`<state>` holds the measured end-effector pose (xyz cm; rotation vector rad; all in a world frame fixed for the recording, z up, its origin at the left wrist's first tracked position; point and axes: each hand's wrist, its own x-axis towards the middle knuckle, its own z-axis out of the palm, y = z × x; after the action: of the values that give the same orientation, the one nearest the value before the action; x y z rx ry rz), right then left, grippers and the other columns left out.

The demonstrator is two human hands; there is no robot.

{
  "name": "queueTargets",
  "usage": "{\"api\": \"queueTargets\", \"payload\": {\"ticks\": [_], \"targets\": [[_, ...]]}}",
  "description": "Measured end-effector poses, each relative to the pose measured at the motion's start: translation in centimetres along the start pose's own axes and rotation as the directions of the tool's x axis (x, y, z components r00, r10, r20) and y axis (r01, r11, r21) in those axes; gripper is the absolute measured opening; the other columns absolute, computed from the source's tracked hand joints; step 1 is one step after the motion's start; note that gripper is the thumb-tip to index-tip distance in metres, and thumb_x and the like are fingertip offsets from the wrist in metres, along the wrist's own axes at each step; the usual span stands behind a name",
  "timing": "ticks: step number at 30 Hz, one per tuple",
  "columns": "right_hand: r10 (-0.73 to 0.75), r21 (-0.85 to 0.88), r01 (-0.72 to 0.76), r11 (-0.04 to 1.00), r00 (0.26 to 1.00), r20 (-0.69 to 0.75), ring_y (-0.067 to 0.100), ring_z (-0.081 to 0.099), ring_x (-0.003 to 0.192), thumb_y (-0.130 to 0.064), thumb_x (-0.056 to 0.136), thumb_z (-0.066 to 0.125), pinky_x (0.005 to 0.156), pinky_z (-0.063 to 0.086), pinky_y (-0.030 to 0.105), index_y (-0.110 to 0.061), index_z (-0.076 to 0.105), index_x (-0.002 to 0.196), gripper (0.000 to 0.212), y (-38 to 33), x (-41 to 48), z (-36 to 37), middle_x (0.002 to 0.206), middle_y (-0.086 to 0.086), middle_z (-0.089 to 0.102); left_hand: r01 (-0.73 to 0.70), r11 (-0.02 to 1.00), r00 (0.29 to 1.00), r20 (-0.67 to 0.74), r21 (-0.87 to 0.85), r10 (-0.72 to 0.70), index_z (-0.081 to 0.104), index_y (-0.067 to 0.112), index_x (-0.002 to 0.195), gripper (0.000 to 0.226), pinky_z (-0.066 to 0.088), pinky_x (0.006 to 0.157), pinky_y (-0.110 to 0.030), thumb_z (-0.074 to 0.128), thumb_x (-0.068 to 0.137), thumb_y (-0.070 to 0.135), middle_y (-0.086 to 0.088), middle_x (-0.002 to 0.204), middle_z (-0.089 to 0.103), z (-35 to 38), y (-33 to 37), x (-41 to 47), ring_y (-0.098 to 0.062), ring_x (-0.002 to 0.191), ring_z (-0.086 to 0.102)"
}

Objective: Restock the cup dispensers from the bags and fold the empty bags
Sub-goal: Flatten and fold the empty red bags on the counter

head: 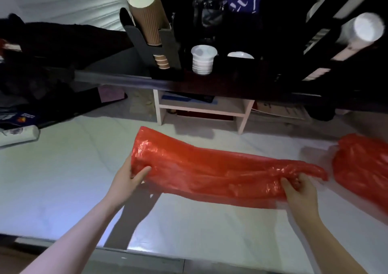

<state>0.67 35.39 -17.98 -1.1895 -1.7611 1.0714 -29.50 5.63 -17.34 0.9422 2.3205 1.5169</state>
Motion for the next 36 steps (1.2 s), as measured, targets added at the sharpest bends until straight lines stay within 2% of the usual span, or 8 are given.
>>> {"api": "queueTargets", "payload": {"ticks": [4,7,10,16,22,25,31,36], "targets": [[0.115,-0.349,-0.079,0.934,0.99,0.082,0.031,0.064,0.089,-0.025,0.088,0.065,0.07,0.04,0.031,-0.014,0.061,0.096,0.014,3.6,-0.4,0.1,0.09,0.006,0.068,0.158,0.958,0.977,0.102,0.237,-0.187,0.042,0.029,0.137,0.058,0.046,0.077,-0.029,0.069,0.086,0.025,0.014,0.102,0.067,1.0,-3.1,-0.1,-0.009,0.089,0.062],[0.08,-0.399,-0.041,0.916,0.993,0.083,0.025,0.058,0.075,-0.041,0.086,0.063,0.062,0.036,0.029,-0.02,0.059,0.091,0.022,4.3,-0.6,0.6,0.081,-0.001,0.065,0.282,0.933,0.958,-0.013,0.221,-0.287,0.064,0.026,0.095,0.012,0.043,0.06,-0.029,0.068,0.084,0.03,0.005,0.069,0.067,1.7,-3.8,0.2,-0.017,0.068,0.064],[0.076,-0.324,-0.037,0.945,0.991,0.107,0.009,0.055,0.07,-0.044,0.087,0.06,0.06,0.037,0.028,-0.033,0.055,0.086,0.012,4.1,-0.6,1.0,0.076,-0.018,0.059,0.247,0.914,0.969,-0.052,0.321,-0.243,0.054,0.026,0.07,0.022,0.036,0.054,-0.026,0.061,0.09,0.023,0.008,0.066,0.062,2.2,-4.0,0.1,-0.016,0.065,0.059],[0.054,-0.444,-0.019,0.896,0.996,0.068,0.012,0.054,0.067,-0.034,0.09,0.059,0.059,0.035,0.027,-0.025,0.058,0.089,0.009,4.5,-0.7,0.4,0.076,-0.008,0.059,0.253,0.865,0.967,-0.124,0.432,-0.221,0.055,0.015,0.1,0.01,0.039,0.064,-0.034,0.054,0.093,0.022,-0.005,0.085,0.068,2.7,-4.2,-0.5,-0.033,0.081,0.063],[0.119,-0.742,0.005,0.671,0.986,0.113,0.029,0.064,0.077,-0.044,0.088,0.058,0.064,0.044,0.033,-0.019,0.06,0.085,0.026,5.1,-0.8,-0.7,0.081,0.006,0.068,0.247,0.78,0.969,-0.123,0.575,-0.216,0.045,0.018,0.113,0.028,0.037,0.06,-0.035,0.044,0.096,0.04,-0.003,0.071,0.055,2.6,-4.1,-1.3,-0.037,0.075,0.061],[0.126,-0.71,-0.02,0.704,0.987,0.097,0.031,0.063,0.076,-0.052,0.088,0.053,0.064,0.039,0.033,-0.025,0.054,0.078,0.029,4.8,-1.2,-0.7,0.08,0.007,0.068,0.264,0.766,0.963,-0.124,0.586,-0.237,0.033,0.016,0.135,0.045,0.042,0.066,-0.039,0.047,0.094,0.029,-0.015,0.102,0.062,2.8,-3.1,-1.2,-0.041,0.086,0.061],[0.092,-0.663,0.031,0.748,0.984,0.15,0.021,0.057,0.083,-0.049,0.089,0.053,0.079,0.044,0.036,-0.027,0.055,0.095,0.023,4.6,-2.1,-0.6,0.082,-0.007,0.056,-0.273,0.634,0.962,0.211,0.723,0.174,0.046,0.012,0.139,0.061,0.036,0.1,-0.057,0.056,0.082,0.033,-0.023,0.147,0.036,4.5,-1.3,-1.1,-0.044,0.128,0.041],[0.131,-0.661,0.016,0.75,0.976,0.172,0.02,0.062,0.088,-0.045,0.089,0.056,0.079,0.042,0.033,-0.029,0.059,0.097,0.018,4.3,-2.1,-1.2,0.084,-0.008,0.06,-0.309,0.568,0.915,0.402,0.763,-0.043,0.002,0.041,0.149,0.083,-0.005,0.116,-0.051,-0.008,0.074,0.075,0.002,0.16,-0.003,7.7,-1.6,2.0,-0.03,0.146,-0.008]]}}
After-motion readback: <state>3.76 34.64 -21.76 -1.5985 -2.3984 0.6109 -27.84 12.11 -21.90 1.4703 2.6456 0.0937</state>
